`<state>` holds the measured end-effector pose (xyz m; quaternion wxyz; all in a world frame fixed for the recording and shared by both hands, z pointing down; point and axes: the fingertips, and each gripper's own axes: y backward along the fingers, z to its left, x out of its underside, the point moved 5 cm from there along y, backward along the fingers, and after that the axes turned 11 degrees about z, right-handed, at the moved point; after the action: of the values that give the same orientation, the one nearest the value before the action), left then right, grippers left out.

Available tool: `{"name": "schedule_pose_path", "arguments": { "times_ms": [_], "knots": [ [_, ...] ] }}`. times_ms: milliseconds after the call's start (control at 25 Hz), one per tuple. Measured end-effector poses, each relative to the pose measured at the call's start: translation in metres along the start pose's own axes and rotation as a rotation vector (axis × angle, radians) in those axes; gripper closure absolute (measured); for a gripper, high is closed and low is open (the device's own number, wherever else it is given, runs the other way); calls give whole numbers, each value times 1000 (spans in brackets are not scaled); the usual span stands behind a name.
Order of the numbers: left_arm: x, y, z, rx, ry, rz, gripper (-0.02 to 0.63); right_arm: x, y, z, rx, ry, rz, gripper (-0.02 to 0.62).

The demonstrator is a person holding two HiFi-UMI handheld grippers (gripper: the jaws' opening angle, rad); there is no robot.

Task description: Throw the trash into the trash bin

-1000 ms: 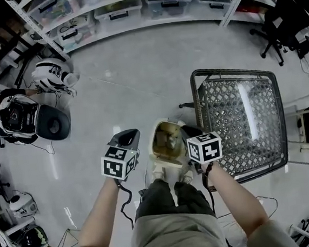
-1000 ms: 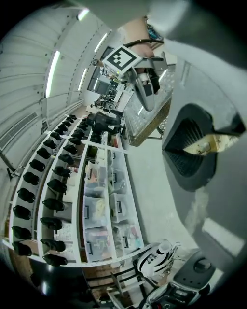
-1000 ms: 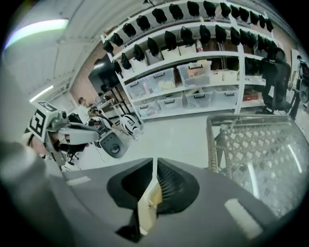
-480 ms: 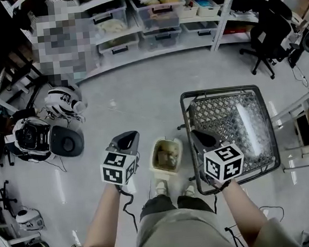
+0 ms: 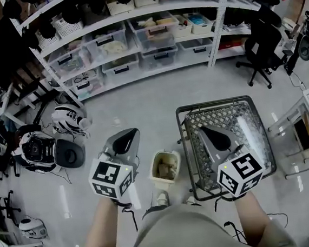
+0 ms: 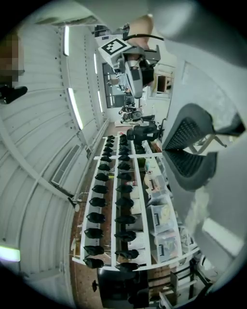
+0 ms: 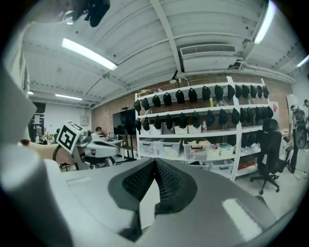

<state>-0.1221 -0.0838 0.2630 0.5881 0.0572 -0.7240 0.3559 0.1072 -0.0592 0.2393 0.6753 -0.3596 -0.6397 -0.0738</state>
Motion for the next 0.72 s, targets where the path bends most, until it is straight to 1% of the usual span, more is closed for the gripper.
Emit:
{"name": "schedule_pose_path", "arguments": {
  "times_ms": [120,320,400,480,600,720],
  "knots": [
    [-28,17,-7,-16,-38,-70,604,-17,24,2,10,20,-57,591],
    [-66,40,-19,-60,-101,-144,604,-60,72,0,-20,-17,-200,591],
    [-82,50,-26,-84,-131,-162,604,-79,91,-1,-3,8,-259,591],
    [-95,58,-34,-89,-157,-185,604,-94,106,0,16,52,-306,591],
    [-105,65,-42,-86,-162,-220,603,-107,121,5,20,115,-353,591],
    [-109,67,-45,-81,-159,-230,604,-114,127,11,5,140,-370,591]
  ]
}}
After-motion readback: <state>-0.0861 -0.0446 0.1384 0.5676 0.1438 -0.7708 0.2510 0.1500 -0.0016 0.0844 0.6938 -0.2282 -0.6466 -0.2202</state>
